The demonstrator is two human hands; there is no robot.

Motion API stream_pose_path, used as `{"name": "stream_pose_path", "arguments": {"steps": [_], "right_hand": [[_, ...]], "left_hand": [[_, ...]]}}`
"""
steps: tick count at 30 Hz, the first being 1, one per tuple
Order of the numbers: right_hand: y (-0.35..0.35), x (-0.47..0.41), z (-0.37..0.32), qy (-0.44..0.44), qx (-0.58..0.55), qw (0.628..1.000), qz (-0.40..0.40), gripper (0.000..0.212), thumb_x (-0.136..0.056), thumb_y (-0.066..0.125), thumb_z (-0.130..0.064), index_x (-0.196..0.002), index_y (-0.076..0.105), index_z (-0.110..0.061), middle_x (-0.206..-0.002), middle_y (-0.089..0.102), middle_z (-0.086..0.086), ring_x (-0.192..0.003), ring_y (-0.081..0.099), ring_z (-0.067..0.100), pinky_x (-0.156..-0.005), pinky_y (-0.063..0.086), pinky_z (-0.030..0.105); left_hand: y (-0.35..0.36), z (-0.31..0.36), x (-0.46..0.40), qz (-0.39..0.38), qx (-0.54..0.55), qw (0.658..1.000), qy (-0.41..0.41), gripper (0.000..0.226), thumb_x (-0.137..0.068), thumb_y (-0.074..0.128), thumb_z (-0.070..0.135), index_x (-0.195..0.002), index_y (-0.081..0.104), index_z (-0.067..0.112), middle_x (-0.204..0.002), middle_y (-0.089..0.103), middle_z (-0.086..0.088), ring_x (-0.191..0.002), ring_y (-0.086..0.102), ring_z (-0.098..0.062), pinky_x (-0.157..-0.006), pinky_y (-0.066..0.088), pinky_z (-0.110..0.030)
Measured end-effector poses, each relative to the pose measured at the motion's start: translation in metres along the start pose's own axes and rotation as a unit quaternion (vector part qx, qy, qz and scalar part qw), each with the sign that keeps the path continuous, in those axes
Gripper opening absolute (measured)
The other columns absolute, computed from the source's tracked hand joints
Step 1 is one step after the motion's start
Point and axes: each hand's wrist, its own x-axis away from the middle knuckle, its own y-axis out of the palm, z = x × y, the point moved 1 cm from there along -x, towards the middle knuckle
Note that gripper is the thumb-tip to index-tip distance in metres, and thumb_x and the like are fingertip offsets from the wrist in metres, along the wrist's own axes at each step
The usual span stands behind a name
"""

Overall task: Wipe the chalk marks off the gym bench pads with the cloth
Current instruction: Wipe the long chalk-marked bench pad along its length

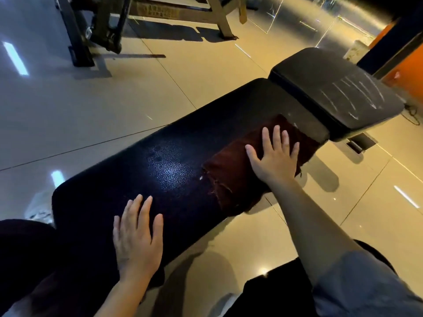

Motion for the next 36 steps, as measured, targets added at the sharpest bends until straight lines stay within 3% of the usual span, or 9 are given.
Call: {"name": "stream_pose_path", "arguments": {"steps": [3, 5, 10, 16, 22, 27, 31, 34, 36], "right_hand": [[-0.001, -0.017, 0.008, 0.030, 0.008, 0.999, 0.038, 0.074, -0.090, 0.012, -0.075, -0.154, 0.004, -0.038, -0.164, -0.008, 0.001, -0.149, -0.014, 0.027, -0.118, -0.012, 0.052], [0.004, -0.011, 0.000, 0.032, 0.014, 0.998, 0.042, 0.074, -0.093, 0.012, -0.071, -0.155, 0.003, -0.033, -0.164, -0.006, 0.002, -0.149, -0.013, 0.027, -0.118, -0.012, 0.054], [0.022, 0.040, -0.045, -0.051, -0.014, 0.997, 0.058, 0.071, -0.098, 0.013, -0.059, -0.156, 0.001, -0.019, -0.164, -0.004, 0.007, -0.150, -0.010, 0.027, -0.120, -0.009, 0.047], [0.057, 0.125, -0.099, -0.145, -0.069, 0.986, 0.051, 0.066, -0.097, 0.027, -0.050, -0.151, 0.032, -0.013, -0.159, 0.026, 0.013, -0.148, 0.017, 0.030, -0.117, 0.008, 0.050], [0.059, 0.135, -0.100, -0.153, -0.055, 0.985, 0.051, 0.063, -0.096, 0.031, -0.050, -0.149, 0.038, -0.016, -0.156, 0.031, 0.012, -0.147, 0.023, 0.032, -0.115, 0.011, 0.054], [0.053, 0.118, -0.093, -0.192, -0.041, 0.980, 0.041, 0.068, -0.091, 0.029, -0.061, -0.145, 0.044, -0.023, -0.152, 0.039, 0.010, -0.143, 0.032, 0.031, -0.113, 0.013, 0.052], [0.037, 0.076, -0.078, -0.259, -0.043, 0.965, 0.006, 0.072, -0.092, 0.010, -0.063, -0.153, 0.023, -0.029, -0.162, 0.015, 0.002, -0.150, 0.008, 0.022, -0.120, -0.008, 0.038], [0.032, 0.058, -0.079, -0.202, -0.026, 0.979, 0.020, 0.070, -0.091, 0.002, -0.063, -0.154, 0.008, -0.034, -0.163, 0.001, -0.002, -0.150, -0.006, 0.019, -0.118, -0.015, 0.042], [0.037, 0.061, -0.086, -0.144, -0.026, 0.989, 0.026, 0.066, -0.095, 0.008, -0.061, -0.155, 0.009, -0.034, -0.163, 0.003, -0.002, -0.150, -0.005, 0.020, -0.117, -0.013, 0.045]], "left_hand": [[0.009, 0.001, 0.001, 0.027, -0.044, 0.999, -0.006, 0.058, -0.096, 0.025, 0.048, -0.141, 0.043, 0.017, -0.149, 0.040, -0.009, -0.141, 0.029, -0.026, -0.116, 0.017, -0.051], [0.009, 0.003, 0.000, 0.039, -0.051, 0.998, -0.007, 0.056, -0.096, 0.027, 0.045, -0.139, 0.045, 0.016, -0.147, 0.042, -0.010, -0.140, 0.031, -0.028, -0.115, 0.018, -0.050], [0.007, 0.005, 0.001, 0.049, -0.053, 0.997, -0.007, 0.056, -0.097, 0.024, 0.044, -0.138, 0.048, 0.014, -0.147, 0.044, -0.010, -0.140, 0.033, -0.028, -0.115, 0.018, -0.049], [0.007, 0.005, 0.001, 0.048, -0.046, 0.998, -0.004, 0.057, -0.097, 0.022, 0.044, -0.140, 0.046, 0.015, -0.148, 0.042, -0.009, -0.140, 0.032, -0.027, -0.115, 0.016, -0.048], [0.008, 0.004, 0.001, 0.041, -0.053, 0.998, -0.005, 0.060, -0.095, 0.024, 0.051, -0.139, 0.046, 0.017, -0.148, 0.042, -0.009, -0.140, 0.031, -0.026, -0.115, 0.017, -0.048], [0.009, 0.005, -0.002, 0.064, -0.047, 0.997, -0.005, 0.050, -0.087, 0.048, 0.047, -0.125, 0.058, 0.016, -0.139, 0.051, -0.011, -0.134, 0.040, -0.030, -0.110, 0.023, -0.051], [0.005, 0.022, -0.005, 0.096, -0.003, 0.995, 0.040, 0.025, -0.077, 0.079, 0.010, -0.100, 0.069, 0.012, -0.114, 0.065, -0.009, -0.111, 0.059, -0.033, -0.096, 0.040, -0.054], [-0.005, 0.022, -0.017, 0.096, 0.053, 0.994, -0.012, 0.020, -0.079, 0.074, 0.009, -0.096, 0.067, 0.015, -0.097, 0.066, -0.002, -0.092, 0.064, -0.028, -0.087, 0.045, -0.049], [-0.016, 0.017, -0.035, 0.099, 0.107, 0.986, -0.077, 0.014, -0.085, 0.068, 0.015, -0.098, 0.066, 0.017, -0.092, 0.066, 0.000, -0.083, 0.064, -0.027, -0.085, 0.050, -0.052]]}}
